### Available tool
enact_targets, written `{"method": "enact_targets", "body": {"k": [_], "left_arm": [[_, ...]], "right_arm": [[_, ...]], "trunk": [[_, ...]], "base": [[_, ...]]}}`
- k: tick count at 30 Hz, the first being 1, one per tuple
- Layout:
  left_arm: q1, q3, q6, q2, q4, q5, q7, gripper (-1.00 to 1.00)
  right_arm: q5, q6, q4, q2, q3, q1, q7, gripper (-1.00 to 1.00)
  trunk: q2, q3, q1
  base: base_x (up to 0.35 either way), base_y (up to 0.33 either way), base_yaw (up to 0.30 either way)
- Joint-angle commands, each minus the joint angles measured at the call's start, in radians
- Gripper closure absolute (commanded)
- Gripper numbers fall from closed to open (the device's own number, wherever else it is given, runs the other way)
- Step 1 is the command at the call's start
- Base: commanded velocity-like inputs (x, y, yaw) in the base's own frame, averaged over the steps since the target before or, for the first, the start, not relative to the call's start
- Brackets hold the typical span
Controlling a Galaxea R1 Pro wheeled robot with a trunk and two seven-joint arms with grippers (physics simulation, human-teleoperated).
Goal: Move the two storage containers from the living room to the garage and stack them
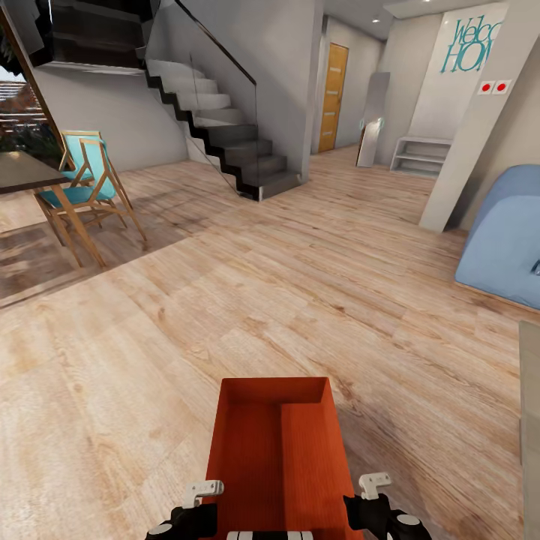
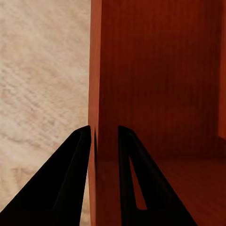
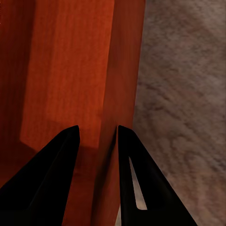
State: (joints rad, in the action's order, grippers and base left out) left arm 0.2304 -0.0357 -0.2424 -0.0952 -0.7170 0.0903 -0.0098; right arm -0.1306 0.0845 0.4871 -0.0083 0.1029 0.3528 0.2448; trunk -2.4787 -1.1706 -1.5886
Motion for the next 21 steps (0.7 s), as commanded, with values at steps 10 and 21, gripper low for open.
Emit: {"method": "enact_targets", "body": {"k": [10, 21], "left_arm": [[0.000, 0.001, -0.005, 0.001, -0.001, 0.004, 0.009, 1.00], [0.000, 0.005, -0.005, 0.003, -0.001, 0.008, 0.014, 1.00]], "right_arm": [[-0.003, 0.006, 0.002, 0.001, 0.003, 0.000, 0.013, 1.00], [-0.003, 0.006, 0.002, 0.001, 0.003, 0.000, 0.013, 1.00]], "trunk": [[0.000, -0.001, 0.000], [0.000, -0.001, 0.000]], "base": [[0.000, 0.000, 0.000], [0.000, 0.000, 0.000]]}}
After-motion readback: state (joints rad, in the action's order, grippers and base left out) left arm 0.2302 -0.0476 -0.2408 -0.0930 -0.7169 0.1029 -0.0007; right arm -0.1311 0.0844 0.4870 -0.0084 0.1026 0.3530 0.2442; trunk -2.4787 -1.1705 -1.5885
